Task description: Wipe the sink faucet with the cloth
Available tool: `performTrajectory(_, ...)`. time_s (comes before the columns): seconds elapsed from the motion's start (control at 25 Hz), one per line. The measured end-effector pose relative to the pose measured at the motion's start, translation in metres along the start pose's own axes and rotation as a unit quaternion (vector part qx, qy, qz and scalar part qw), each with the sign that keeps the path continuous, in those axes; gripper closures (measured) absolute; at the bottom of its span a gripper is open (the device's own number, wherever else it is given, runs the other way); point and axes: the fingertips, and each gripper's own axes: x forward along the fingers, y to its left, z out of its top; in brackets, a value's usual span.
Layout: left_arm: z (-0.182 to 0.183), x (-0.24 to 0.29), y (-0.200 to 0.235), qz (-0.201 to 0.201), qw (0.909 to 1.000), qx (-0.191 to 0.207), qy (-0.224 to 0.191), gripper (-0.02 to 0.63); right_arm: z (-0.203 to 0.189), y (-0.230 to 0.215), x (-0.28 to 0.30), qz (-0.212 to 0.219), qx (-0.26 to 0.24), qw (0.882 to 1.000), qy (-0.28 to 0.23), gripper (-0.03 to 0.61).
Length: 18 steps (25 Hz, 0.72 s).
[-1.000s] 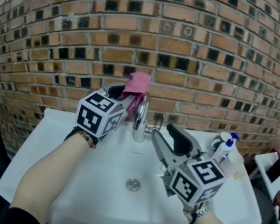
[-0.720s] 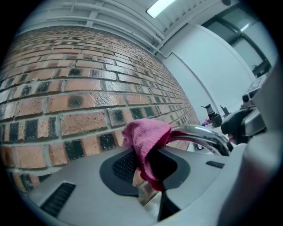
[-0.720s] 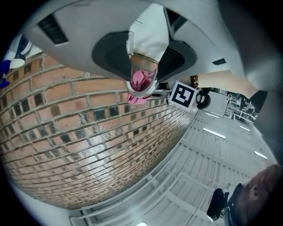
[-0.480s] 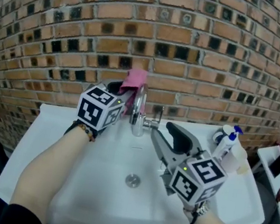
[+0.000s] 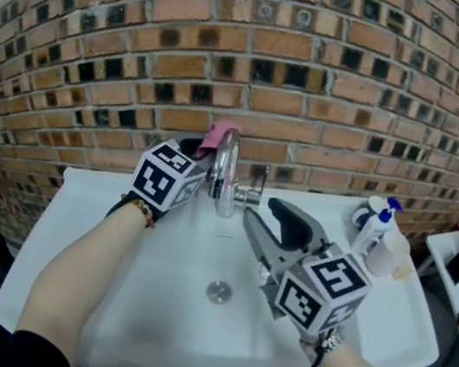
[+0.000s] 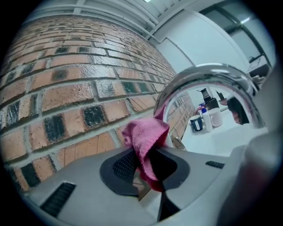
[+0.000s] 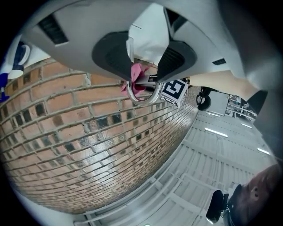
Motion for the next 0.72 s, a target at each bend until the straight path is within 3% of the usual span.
performTrajectory(0.28,-0.017,0.009,-0.006,-0.008,0.9998,0.005,0.020,0.538,-0.004,0.001,0.002,0.002,0.000,1.000,0.008,0.380)
performTrajectory(0.72,-0.047,0.009,-0.017,-0.006,0.9959,0.063,0.065,0.537,-0.013,0.003,0.005,0.006,-0.003,1.000,0.021,0.380)
